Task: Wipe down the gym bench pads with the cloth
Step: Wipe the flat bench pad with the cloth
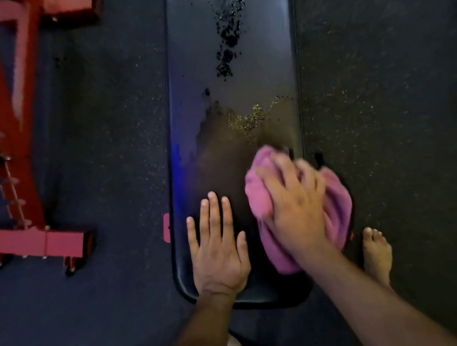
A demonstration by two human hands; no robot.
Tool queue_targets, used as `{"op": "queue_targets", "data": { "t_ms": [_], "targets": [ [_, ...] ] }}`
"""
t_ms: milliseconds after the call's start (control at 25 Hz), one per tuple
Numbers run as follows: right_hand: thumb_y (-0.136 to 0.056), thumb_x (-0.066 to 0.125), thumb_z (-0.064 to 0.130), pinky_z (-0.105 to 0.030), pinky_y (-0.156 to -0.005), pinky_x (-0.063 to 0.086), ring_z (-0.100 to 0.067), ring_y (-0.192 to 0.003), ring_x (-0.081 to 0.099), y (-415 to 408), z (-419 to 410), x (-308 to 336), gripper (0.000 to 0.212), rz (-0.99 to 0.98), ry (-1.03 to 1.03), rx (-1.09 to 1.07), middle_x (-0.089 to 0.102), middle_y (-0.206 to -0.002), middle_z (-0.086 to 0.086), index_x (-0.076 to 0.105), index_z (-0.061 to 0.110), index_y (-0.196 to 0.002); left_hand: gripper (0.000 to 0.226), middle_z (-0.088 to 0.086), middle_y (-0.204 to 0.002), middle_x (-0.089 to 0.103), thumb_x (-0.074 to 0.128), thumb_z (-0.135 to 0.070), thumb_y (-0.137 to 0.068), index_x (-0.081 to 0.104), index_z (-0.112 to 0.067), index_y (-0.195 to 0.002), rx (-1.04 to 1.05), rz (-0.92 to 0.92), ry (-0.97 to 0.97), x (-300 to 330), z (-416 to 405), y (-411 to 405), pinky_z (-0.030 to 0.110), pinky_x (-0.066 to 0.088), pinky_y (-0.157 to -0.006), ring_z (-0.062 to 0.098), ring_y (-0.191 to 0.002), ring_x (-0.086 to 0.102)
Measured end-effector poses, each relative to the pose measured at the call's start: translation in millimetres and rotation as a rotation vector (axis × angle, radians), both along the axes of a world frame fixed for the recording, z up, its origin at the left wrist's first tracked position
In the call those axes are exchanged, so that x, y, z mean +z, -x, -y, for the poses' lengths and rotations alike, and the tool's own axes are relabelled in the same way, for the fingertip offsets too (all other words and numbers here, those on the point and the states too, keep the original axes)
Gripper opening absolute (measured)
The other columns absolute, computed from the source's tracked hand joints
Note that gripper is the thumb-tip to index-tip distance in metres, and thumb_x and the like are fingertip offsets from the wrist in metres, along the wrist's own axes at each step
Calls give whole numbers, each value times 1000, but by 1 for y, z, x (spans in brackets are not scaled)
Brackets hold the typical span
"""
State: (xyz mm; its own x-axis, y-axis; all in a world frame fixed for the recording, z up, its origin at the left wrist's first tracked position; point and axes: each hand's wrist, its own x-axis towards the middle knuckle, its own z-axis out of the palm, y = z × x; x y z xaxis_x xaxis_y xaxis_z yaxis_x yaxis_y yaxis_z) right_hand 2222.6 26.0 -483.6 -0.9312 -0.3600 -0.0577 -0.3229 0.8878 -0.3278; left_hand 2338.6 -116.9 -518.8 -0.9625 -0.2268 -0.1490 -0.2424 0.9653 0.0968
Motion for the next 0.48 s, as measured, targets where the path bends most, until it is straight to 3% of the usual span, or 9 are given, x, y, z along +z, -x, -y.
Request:
{"op": "queue_targets", "data": {
  "t_ms": [160, 200, 360, 480],
  "targets": [
    [-53, 88, 37, -55, -101, 36, -38, -128, 44, -135, -28, 8, 100, 105, -32, 67, 41, -152, -5, 48, 29, -144, 68, 11, -173, 12, 26, -43, -105, 13, -13, -164, -3, 5, -8, -1, 3, 0, 51, 4, -129, 25, -160, 11],
    [-55, 88, 35, -55, -100, 37, -37, -127, 44, -130, -25, 4, 98, 98, -13, 59, 41, -151, -4, 47, 30, -144, 68, 11, -173, 11, 25, -43, -105, 12, -14, -165, -5, -4, -7, -2, 3, -1, 51, 2, -129, 24, -160, 10],
    [-86, 65, 30, -53, -99, 42, -36, -125, 45, -4, 12, 2, 53, 19, 26, -197, 46, -147, -3, 51, 25, -137, 67, 10, -174, 8, 24, -43, -106, 12, -14, -165, -9, -12, 5, -2, 1, 1, 52, 5, -129, 24, -161, 8],
    [-84, 62, 27, -52, -101, 42, -35, -128, 44, 5, 8, -2, 55, 0, 46, -209, 43, -149, -3, 52, 24, -139, 66, 9, -174, 12, 25, -44, -106, 19, -15, -165, -9, 1, -5, 6, 2, 0, 53, 13, -127, 25, -160, 16]
  ]
}}
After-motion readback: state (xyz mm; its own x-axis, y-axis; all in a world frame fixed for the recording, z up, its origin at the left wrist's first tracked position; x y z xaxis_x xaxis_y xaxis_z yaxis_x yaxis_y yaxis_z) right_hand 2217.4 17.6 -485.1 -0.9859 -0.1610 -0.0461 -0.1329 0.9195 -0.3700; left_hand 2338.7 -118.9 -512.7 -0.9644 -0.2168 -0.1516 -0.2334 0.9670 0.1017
